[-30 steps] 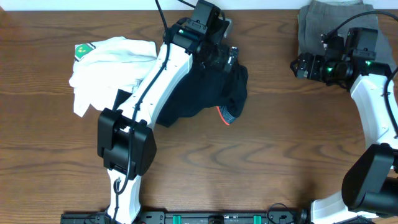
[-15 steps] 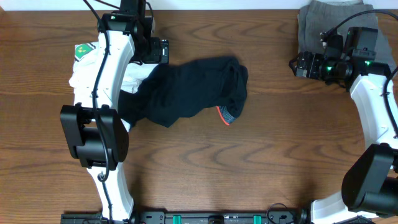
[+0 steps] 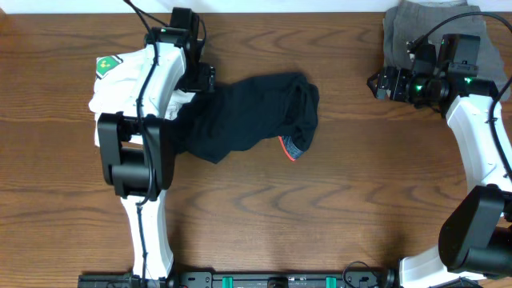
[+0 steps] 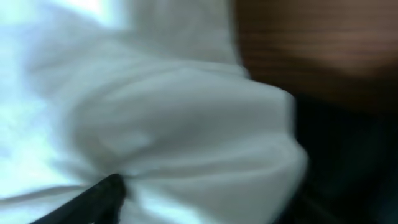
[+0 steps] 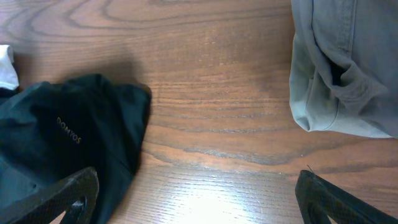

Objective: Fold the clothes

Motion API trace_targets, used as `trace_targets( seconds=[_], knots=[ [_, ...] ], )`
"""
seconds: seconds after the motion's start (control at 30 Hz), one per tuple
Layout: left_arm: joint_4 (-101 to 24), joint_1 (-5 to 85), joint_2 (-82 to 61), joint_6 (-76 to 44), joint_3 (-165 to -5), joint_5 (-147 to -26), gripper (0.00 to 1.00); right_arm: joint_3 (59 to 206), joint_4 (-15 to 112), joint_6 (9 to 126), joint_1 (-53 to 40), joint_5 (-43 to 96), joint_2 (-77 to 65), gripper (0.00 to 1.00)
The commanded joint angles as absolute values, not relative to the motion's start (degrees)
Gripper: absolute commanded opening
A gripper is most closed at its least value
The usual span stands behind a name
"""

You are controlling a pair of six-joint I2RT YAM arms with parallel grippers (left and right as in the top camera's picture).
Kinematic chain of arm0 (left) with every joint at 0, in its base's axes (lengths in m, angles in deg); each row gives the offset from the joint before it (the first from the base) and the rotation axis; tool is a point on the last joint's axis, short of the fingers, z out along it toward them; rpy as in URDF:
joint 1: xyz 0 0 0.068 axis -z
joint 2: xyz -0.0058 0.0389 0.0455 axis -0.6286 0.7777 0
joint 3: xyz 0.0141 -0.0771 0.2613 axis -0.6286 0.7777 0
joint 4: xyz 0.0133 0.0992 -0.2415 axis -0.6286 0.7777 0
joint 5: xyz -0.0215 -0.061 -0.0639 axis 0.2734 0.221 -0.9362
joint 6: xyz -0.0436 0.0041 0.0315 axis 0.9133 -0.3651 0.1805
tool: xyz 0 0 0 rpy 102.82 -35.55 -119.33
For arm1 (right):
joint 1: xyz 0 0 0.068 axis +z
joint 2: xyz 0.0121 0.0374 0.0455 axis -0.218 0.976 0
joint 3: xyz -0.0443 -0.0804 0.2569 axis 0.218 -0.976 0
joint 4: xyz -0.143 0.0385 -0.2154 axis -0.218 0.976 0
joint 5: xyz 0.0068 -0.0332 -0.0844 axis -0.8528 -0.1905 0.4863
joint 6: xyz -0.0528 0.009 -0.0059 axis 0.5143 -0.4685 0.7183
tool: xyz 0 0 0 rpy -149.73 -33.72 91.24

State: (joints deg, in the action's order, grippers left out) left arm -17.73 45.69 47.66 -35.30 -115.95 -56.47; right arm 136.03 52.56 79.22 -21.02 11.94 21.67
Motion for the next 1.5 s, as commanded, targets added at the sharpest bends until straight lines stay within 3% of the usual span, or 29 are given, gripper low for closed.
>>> trace_targets(
  seconds=[0.0,0.17,0.4,0.5,0.77,0.87,1.0,1.03,1.23,1.37,1.47],
  knots=[
    [-19.6,44.3,48.3,-30.4,-115.3,-45.7,0.68,137.0,52.5,79.1,-20.8,11.9,21.1,0.99],
    [-24.0,41.5,48.4,-29.1,-115.3,-43.7,0.54,137.0,52.6,79.1,-20.8,12.0,21.1,0.99],
    [-28.1,35.8,48.3,-29.2,-116.3,-35.4,0.45,137.0,52.6,79.2,-20.8,12.4,21.1,0.99],
    [-29.0,32.7,48.3,-29.1,-117.7,-35.1,0.36,137.0,52.6,79.1,-20.8,12.4,21.1,0.99],
    [-33.9,25.6,47.8,-29.1,-121.2,-35.0,0.38,137.0,51.7,79.1,-20.8,12.4,21.1,0.99],
    [-34.4,24.0,47.8,-29.1,-121.5,-35.1,0.53,137.0,51.7,79.1,-20.8,12.4,21.1,0.99],
    [-31.4,23.4,47.6,-27.8,-121.5,-35.2,0.93,137.0,51.7,79.1,-20.8,12.4,21.1,0.99],
    [-30.0,23.4,47.4,-26.7,-121.5,-35.7,0.98,137.0,51.7,79.1,-20.8,12.4,21.1,0.99],
    [-18.5,21.6,44.3,-17.5,-121.5,-51.7,0.98,137.0,52.1,79.1,-20.8,12.4,21.1,0.99],
    [-10.6,19.9,42.7,-17.9,-121.5,-69.0,0.98,137.0,52.8,79.1,-20.7,12.4,21.1,0.99],
    [-6.6,20.2,42.7,-21.4,-121.4,-72.1,0.98,137.0,53.1,79.1,-19.4,11.7,21.1,0.99]
  ],
)
